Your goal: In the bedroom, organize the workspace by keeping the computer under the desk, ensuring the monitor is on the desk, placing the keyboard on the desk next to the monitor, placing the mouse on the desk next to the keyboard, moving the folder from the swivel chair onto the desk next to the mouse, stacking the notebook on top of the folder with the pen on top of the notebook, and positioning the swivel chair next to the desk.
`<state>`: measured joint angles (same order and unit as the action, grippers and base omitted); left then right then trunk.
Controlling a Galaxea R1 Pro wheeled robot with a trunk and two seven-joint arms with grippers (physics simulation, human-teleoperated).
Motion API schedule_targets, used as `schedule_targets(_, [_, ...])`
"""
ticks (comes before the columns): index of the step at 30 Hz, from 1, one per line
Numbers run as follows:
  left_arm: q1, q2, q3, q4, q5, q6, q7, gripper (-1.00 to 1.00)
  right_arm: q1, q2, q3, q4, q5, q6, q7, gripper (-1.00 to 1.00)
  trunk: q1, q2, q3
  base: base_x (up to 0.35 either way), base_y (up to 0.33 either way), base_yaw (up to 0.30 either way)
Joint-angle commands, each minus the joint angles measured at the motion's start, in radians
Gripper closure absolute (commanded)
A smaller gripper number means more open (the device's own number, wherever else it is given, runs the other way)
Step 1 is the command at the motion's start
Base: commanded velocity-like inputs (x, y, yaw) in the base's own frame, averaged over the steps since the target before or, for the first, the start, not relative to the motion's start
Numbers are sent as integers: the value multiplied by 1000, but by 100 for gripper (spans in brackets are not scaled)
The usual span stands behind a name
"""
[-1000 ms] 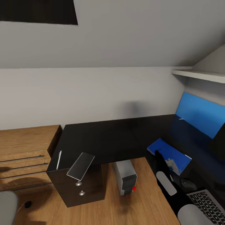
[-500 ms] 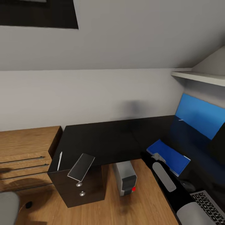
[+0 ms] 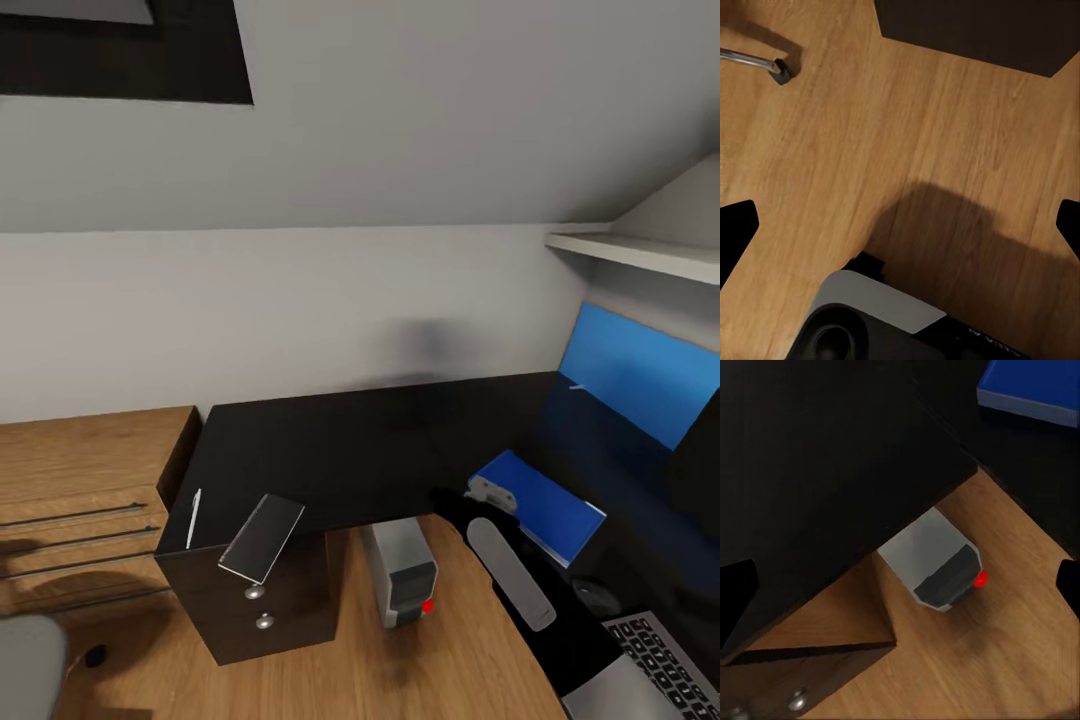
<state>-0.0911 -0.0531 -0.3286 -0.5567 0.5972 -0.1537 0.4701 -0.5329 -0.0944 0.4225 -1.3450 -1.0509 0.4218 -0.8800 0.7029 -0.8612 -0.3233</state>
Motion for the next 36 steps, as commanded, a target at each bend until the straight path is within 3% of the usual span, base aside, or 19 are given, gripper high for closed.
schedule_targets(1, [-1,1,-8,0,10,-7,7,-100,22,0,4,-34,-3,8,-24,-100,-4,6,2,0,0,0])
schedule_targets(8, [-1,2,-7,-1,10,-7,7,-100,55,3,31,-95,1,14,-44,-100,-31,55,21,0,0,15])
schedule_targets(9, [-1,2,-7,-1,10,-7,6,-100,57,2,122,-100,5,13,-45,-100,-31,55,20,0,0,110])
schedule_targets(15, [-1,1,-7,-2,9,-8,6,-100,57,2,173,-101,41,15,-42,-100,-31,55,12,0,0,124])
schedule_targets(17, [-1,4,-6,-1,9,-8,6,-100,57,1,241,-103,115,17,-41,-100,-31,55,10,0,0,92])
schedule_targets(20, [-1,10,-6,-1,9,-9,7,-100,57,2,314,-104,168,16,-40,-100,-31,55,9,0,0,25])
schedule_targets(26, [-1,-16,-6,-16,7,-31,2,-100,58,14,318,-99,177,13,-44,-100,-31,55,9,0,0,2])
schedule_targets(36, [-1,-18,-9,-18,7,-28,1,-100,57,9,319,-97,181,10,-45,-100,-31,55,9,0,0,0])
